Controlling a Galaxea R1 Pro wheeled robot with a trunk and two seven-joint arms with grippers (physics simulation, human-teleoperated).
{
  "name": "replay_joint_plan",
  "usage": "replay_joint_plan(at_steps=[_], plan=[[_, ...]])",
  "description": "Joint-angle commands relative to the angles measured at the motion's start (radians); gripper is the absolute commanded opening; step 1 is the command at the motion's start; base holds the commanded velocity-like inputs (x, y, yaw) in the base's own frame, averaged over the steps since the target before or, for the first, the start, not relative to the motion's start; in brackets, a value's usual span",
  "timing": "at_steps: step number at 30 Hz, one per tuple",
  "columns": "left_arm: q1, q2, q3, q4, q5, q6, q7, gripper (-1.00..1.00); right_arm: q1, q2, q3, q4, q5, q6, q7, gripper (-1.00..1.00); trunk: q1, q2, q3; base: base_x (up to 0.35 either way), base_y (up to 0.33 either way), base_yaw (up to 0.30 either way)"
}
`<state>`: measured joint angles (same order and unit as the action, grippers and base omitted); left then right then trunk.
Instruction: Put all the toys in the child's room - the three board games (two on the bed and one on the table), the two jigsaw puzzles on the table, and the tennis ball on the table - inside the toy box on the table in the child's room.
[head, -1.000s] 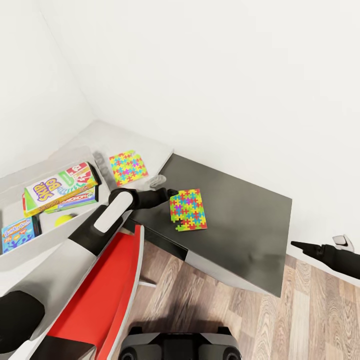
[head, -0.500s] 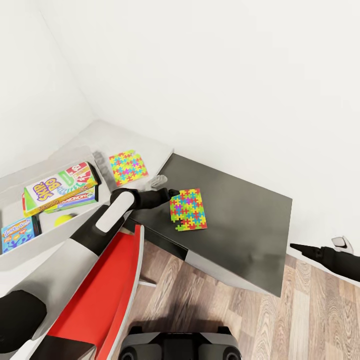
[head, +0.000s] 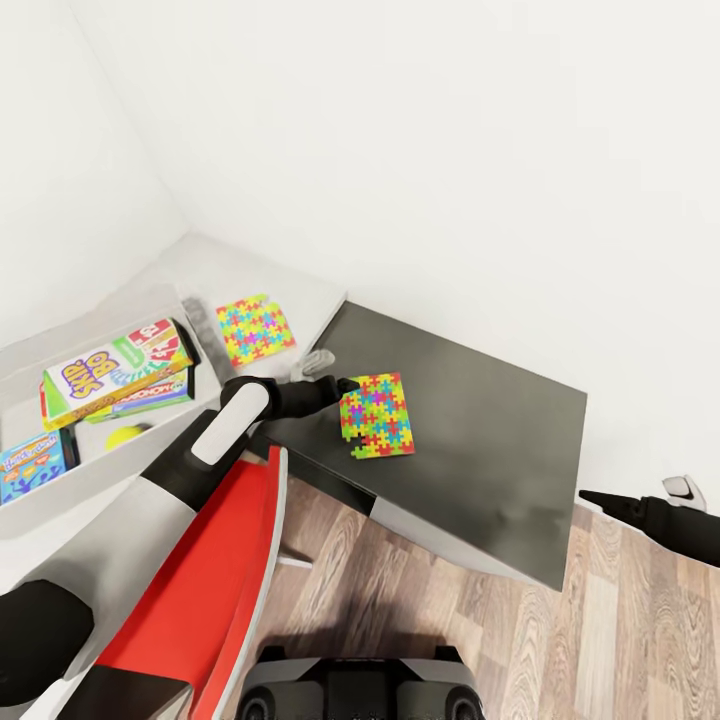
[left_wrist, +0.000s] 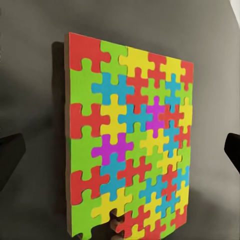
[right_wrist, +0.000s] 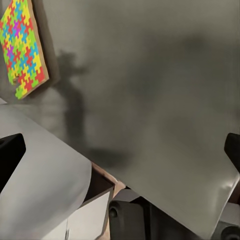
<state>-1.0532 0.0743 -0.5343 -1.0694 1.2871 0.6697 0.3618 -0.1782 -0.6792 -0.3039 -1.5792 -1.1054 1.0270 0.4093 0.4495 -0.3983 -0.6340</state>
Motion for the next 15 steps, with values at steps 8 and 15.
replay_joint_plan(at_steps=[8, 15], plan=[[-0.025, 0.004, 0.006, 0.000, 0.010, 0.000, 0.007, 1.00, 0.000, 0.007, 0.000, -0.001, 0.009, 0.004, 0.009, 1.00, 0.000, -0.002, -0.014, 0.000, 0.000, 0.000], [-0.065, 0.000, 0.049, 0.000, 0.011, 0.010, 0.009, 1.00, 0.000, 0.021, -0.001, -0.001, 0.009, 0.003, 0.008, 1.00, 0.000, -0.002, -0.020, 0.000, 0.000, 0.000]])
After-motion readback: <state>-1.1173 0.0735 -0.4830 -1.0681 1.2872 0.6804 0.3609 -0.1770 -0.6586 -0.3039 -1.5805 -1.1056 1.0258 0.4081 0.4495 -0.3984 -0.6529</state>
